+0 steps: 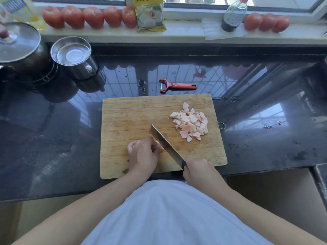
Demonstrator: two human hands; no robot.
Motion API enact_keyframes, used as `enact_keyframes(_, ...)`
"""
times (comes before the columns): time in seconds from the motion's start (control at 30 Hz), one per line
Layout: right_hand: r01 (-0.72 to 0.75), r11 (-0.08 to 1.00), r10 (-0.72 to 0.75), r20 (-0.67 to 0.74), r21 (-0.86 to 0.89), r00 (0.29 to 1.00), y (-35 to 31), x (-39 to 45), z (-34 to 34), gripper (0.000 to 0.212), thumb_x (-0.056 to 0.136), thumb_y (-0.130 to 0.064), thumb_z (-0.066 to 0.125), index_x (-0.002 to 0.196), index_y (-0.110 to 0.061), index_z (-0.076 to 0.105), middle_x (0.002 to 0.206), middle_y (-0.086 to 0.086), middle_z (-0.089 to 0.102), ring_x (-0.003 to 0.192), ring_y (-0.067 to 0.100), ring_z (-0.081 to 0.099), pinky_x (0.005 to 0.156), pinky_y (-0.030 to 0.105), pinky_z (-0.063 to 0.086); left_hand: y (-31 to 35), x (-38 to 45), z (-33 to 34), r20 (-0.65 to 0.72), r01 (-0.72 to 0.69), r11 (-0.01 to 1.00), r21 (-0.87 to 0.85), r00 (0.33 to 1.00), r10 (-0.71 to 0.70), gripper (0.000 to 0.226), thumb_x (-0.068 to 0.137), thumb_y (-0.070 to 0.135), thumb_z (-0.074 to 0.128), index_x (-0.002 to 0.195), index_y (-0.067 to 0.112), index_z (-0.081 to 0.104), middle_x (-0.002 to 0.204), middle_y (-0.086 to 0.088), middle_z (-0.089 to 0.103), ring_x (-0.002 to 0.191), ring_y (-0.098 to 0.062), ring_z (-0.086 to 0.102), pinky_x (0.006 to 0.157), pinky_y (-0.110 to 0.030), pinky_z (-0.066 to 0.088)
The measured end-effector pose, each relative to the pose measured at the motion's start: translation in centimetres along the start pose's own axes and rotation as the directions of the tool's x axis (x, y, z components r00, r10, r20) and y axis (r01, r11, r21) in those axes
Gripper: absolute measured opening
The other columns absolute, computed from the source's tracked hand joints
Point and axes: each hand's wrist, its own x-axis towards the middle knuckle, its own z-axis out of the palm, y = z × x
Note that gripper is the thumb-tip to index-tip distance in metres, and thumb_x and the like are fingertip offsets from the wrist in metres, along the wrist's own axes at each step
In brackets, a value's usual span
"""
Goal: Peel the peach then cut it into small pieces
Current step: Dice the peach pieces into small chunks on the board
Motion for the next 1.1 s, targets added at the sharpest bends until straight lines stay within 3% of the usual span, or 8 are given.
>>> enact_keyframes(0.27, 0.014, 0.999, -0.014, 0.005, -0.03, 1.0, -1.7, 2.0, 0.3, 0.012, 0.099, -0.01, 0.044, 0.095, -0.012, 0.055, 0.086, 0.014, 0.062, 0.072, 0.032, 0.048, 0.063, 0.035, 0.039, 0.0, 0.2, -0.2, 0.019, -0.022, 1.0, 0.007, 1.0, 0.022, 0.02, 0.094, 0.028, 0.073, 0.081, 0.03, 0.058, 0.081, 0.018, 0.062, 0.088, -0.007, 0.051, 0.094, -0.025, 0.017)
enact_keyframes(0.4, 0.04, 0.997, -0.035, -0.075, 0.069, 0.997, -2.9, 2.7, 0.0, 0.01, 0.1, -0.012, 0.044, 0.093, -0.012, 0.051, 0.09, 0.015, 0.064, 0.079, 0.035, 0.058, 0.068, 0.045, 0.054, 0.0, -0.1, -0.3, 0.01, -0.056, 0.998, 0.009, 0.998, 0.055, 0.023, 0.094, 0.028, 0.072, 0.08, 0.032, 0.054, 0.08, 0.019, 0.06, 0.086, -0.008, 0.051, 0.091, -0.024, 0.016)
enact_keyframes(0.53, 0.011, 0.996, -0.003, -0.081, 0.092, 0.997, -1.6, 1.3, -0.6, 0.017, 0.102, -0.018, 0.043, 0.101, -0.011, 0.059, 0.089, 0.013, 0.064, 0.081, 0.034, 0.059, 0.07, 0.04, 0.052, -0.2, -0.4, -0.6, 0.014, -0.104, 0.994, -0.016, 0.994, 0.104, 0.018, 0.098, 0.025, 0.065, 0.083, 0.033, 0.057, 0.083, 0.02, 0.063, 0.091, -0.01, 0.059, 0.097, -0.024, 0.018)
enact_keyframes(0.63, -0.009, 0.996, 0.014, -0.065, 0.09, 0.998, -0.5, 0.2, -0.6, 0.019, 0.1, -0.017, 0.045, 0.102, -0.013, 0.062, 0.09, 0.013, 0.067, 0.081, 0.033, 0.063, 0.072, 0.041, 0.056, -0.1, -0.5, -0.9, 0.013, -0.093, 0.996, -0.013, 0.996, 0.093, 0.019, 0.1, 0.027, 0.063, 0.083, 0.031, 0.057, 0.079, 0.014, 0.064, 0.087, -0.009, 0.053, 0.099, -0.025, 0.019)
enact_keyframes(0.8, -0.054, 0.997, 0.053, 0.017, 0.056, 0.998, 0.1, 0.0, 0.0, 0.017, 0.1, -0.017, 0.045, 0.105, -0.014, 0.061, 0.091, 0.01, 0.064, 0.081, 0.03, 0.058, 0.072, 0.04, 0.054, 0.2, -0.5, -0.8, 0.02, -0.077, 0.997, 0.004, 0.997, 0.077, 0.022, 0.099, 0.024, 0.064, 0.081, 0.031, 0.054, 0.073, 0.018, 0.054, 0.086, -0.008, 0.048, 0.1, -0.027, 0.021)
enact_keyframes(1.0, -0.06, 0.998, 0.058, 0.06, 0.023, 0.996, 0.0, 0.2, 0.1, 0.02, 0.099, -0.017, 0.044, 0.107, -0.013, 0.062, 0.097, 0.015, 0.067, 0.085, 0.032, 0.052, 0.077, 0.04, 0.053, 0.0, -0.4, -0.6, 0.027, -0.076, 0.997, -0.003, 0.997, 0.076, 0.022, 0.098, 0.021, 0.065, 0.08, 0.031, 0.057, 0.068, 0.02, 0.05, 0.087, -0.014, 0.055, 0.101, -0.027, 0.021)
enact_keyframes(1.1, -0.043, 0.999, 0.042, 0.058, 0.01, 0.997, -0.3, 0.6, 0.0, 0.019, 0.099, -0.017, 0.046, 0.103, -0.01, 0.063, 0.09, 0.013, 0.065, 0.081, 0.032, 0.057, 0.07, 0.039, 0.052, -0.1, -0.4, -0.6, 0.031, -0.082, 0.997, -0.006, 0.996, 0.082, 0.023, 0.098, 0.019, 0.065, 0.08, 0.032, 0.058, 0.069, 0.02, 0.052, 0.087, -0.013, 0.056, 0.104, -0.03, 0.024)
